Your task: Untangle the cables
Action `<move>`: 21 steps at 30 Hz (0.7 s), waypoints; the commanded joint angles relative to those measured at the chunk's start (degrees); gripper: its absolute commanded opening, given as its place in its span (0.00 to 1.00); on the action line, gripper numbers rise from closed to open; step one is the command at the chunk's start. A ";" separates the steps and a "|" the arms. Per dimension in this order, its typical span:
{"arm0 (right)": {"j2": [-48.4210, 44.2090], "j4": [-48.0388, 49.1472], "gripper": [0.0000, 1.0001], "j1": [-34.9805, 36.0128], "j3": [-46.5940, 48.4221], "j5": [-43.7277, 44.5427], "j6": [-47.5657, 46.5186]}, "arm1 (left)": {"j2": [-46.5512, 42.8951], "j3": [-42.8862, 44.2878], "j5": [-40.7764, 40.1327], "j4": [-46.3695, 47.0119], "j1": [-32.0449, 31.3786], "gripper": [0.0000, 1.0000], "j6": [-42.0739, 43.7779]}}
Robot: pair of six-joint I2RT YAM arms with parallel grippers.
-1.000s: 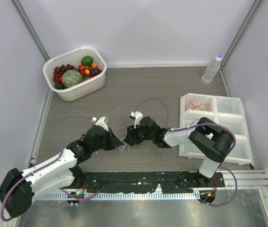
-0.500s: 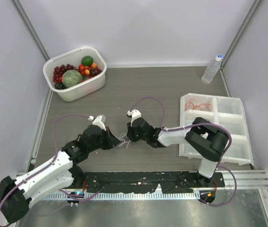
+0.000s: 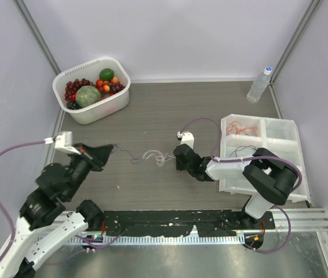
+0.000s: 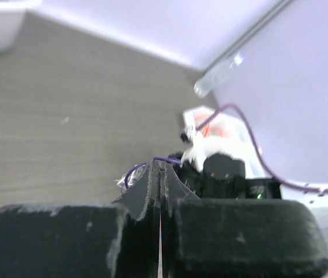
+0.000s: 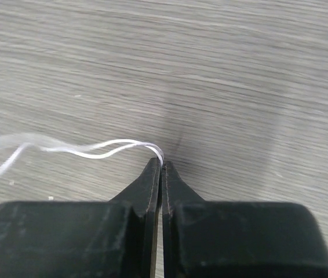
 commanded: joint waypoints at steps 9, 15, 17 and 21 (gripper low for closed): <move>-23.70 -8.73 0.01 -5.47 -8.11 3.38 2.39 | 0.58 8.55 -9.29 -0.90 0.29 0.00 7.51; -38.11 -20.50 0.01 -11.33 -7.67 3.56 3.79 | 2.18 4.59 -10.85 -0.02 0.29 0.00 6.97; -43.30 -23.14 0.01 -14.85 -7.75 1.37 4.06 | 0.17 4.06 -14.45 0.50 0.29 0.00 9.42; -53.51 -28.50 0.01 -19.61 -6.09 -4.70 4.24 | -4.84 1.87 -25.88 2.00 0.29 0.00 13.56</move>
